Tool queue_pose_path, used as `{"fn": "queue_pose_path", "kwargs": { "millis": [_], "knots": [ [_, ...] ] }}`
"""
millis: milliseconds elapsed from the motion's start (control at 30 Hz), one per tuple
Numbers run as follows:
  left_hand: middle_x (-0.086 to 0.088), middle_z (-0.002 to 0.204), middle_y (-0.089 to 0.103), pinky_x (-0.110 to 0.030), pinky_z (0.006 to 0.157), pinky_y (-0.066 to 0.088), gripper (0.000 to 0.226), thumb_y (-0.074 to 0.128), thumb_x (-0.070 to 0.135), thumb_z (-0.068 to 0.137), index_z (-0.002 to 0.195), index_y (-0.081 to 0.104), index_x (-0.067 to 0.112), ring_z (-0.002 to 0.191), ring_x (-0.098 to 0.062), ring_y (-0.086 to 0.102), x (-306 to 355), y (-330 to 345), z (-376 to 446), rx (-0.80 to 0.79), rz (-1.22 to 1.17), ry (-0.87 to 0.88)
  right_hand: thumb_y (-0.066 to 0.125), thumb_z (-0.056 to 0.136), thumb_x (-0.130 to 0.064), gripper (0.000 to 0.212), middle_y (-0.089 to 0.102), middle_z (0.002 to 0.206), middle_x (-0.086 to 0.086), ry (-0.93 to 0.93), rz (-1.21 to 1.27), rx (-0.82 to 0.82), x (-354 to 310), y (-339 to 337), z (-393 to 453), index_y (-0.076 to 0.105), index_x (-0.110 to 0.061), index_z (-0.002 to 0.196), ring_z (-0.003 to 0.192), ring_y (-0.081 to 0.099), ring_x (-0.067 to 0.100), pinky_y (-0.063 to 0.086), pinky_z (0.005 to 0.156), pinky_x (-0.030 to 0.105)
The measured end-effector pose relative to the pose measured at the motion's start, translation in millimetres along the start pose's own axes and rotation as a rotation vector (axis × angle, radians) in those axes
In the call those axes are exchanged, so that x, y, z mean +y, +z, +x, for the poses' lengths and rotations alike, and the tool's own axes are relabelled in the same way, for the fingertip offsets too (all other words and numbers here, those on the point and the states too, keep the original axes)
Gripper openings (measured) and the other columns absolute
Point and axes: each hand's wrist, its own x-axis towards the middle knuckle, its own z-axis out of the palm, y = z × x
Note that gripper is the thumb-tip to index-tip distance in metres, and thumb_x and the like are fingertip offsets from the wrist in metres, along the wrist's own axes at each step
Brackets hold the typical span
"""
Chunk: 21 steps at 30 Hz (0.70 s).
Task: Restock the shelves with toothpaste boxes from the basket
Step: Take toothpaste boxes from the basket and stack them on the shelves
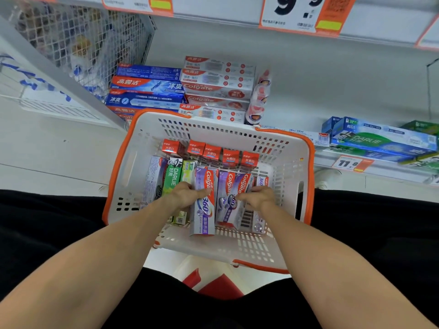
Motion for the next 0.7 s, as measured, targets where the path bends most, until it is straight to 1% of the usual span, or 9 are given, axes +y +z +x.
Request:
{"fn": "queue_pose_path", "kwargs": {
  "millis": [67, 133, 267, 300, 400, 500, 567, 633, 700],
  "knots": [
    [-0.010, 0.098, 0.077, -0.041, 0.087, 0.058, 0.036, 0.078, 0.033, 0.084, 0.106, 0.063, 0.009, 0.089, -0.026, 0.074, 5.6, -4.5, -2.8, -0.017, -0.011, 0.007, 0.091, 0.065, -0.006, 0.049, 0.070, 0.108, 0.011, 0.120, 0.022, -0.201, -11.9, -8.7, -11.0, 0.067, -0.006, 0.107, 0.094, 0.068, 0.021, 0.061, 0.071, 0.031],
    [-0.009, 0.095, 0.078, -0.041, 0.089, 0.057, 0.045, 0.080, 0.035, 0.083, 0.114, 0.063, 0.008, 0.089, -0.025, 0.075, 10.9, -8.9, -7.4, -0.056, -0.014, 0.004, 0.086, 0.072, -0.003, 0.045, 0.070, 0.107, 0.013, 0.189, 0.030, -0.383, -20.1, -18.3, -20.1, 0.068, -0.006, 0.114, 0.095, 0.068, 0.023, 0.060, 0.066, 0.032],
    [-0.009, 0.097, 0.078, -0.037, 0.082, 0.056, 0.041, 0.077, 0.031, 0.085, 0.117, 0.068, 0.007, 0.088, -0.024, 0.074, 24.8, -18.2, -25.9, -0.102, -0.031, 0.028, 0.076, 0.085, -0.008, 0.024, 0.074, 0.097, 0.008, 0.134, -0.153, -0.705, -32.6, -18.2, -44.3, 0.069, -0.008, 0.108, 0.085, 0.070, 0.020, 0.056, 0.079, 0.032],
    [-0.010, 0.098, 0.078, -0.040, 0.087, 0.057, 0.041, 0.078, 0.031, 0.084, 0.116, 0.069, 0.007, 0.091, -0.027, 0.074, 30.0, -22.0, -32.7, -0.100, -0.027, 0.036, 0.076, 0.085, -0.011, 0.023, 0.073, 0.099, 0.008, 0.082, -0.185, -0.743, -37.8, -14.6, -50.0, 0.069, -0.010, 0.108, 0.086, 0.069, 0.019, 0.056, 0.083, 0.032],
    [-0.012, 0.100, 0.078, -0.048, 0.098, 0.054, 0.037, 0.076, 0.032, 0.085, 0.113, 0.071, 0.008, 0.097, -0.032, 0.074, 55.8, -42.5, -55.8, -0.065, -0.027, 0.115, 0.079, 0.080, -0.012, 0.041, 0.071, 0.114, 0.010, -0.101, -0.140, -0.791, -70.0, -7.4, -69.1, 0.066, -0.012, 0.119, 0.101, 0.067, 0.024, 0.053, 0.098, 0.038],
    [-0.013, 0.104, 0.077, -0.041, 0.088, 0.058, 0.036, 0.070, 0.029, 0.091, 0.117, 0.068, 0.005, 0.097, -0.032, 0.074, 92.9, -63.1, -92.1, -0.023, -0.103, 0.264, 0.073, 0.085, 0.000, 0.048, 0.068, 0.126, 0.012, -0.326, -0.036, -0.816, -116.1, -6.5, -99.9, 0.062, -0.016, 0.128, 0.114, 0.066, 0.030, 0.057, 0.095, 0.040],
    [-0.014, 0.105, 0.076, -0.046, 0.090, 0.057, 0.043, 0.081, 0.025, 0.080, 0.116, 0.068, 0.005, 0.098, -0.036, 0.073, 115.9, -77.7, -121.4, 0.022, -0.175, 0.375, 0.073, 0.085, 0.001, 0.052, 0.067, 0.129, 0.011, -0.465, 0.018, -0.819, -144.0, -1.1, -128.1, 0.060, -0.015, 0.133, 0.119, 0.064, 0.032, 0.055, 0.098, 0.043],
    [-0.017, 0.106, 0.075, -0.051, 0.092, 0.056, 0.060, 0.089, 0.021, 0.062, 0.115, 0.067, 0.004, 0.099, -0.038, 0.072, 132.7, -94.7, -152.0, 0.050, -0.222, 0.469, 0.073, 0.085, 0.000, 0.051, 0.069, 0.126, 0.012, -0.570, 0.066, -0.780, -163.1, 9.1, -157.3, 0.061, -0.013, 0.132, 0.118, 0.065, 0.033, 0.054, 0.099, 0.045],
    [-0.018, 0.107, 0.075, -0.050, 0.090, 0.057, 0.069, 0.091, 0.018, 0.051, 0.114, 0.067, 0.003, 0.097, -0.039, 0.073, 142.7, -112.3, -178.8, 0.083, -0.252, 0.534, 0.072, 0.086, -0.002, 0.052, 0.071, 0.122, 0.014, -0.660, 0.083, -0.762, -174.1, 21.8, -185.3, 0.061, -0.018, 0.134, 0.117, 0.065, 0.032, 0.054, 0.100, 0.044]
  ]
}}
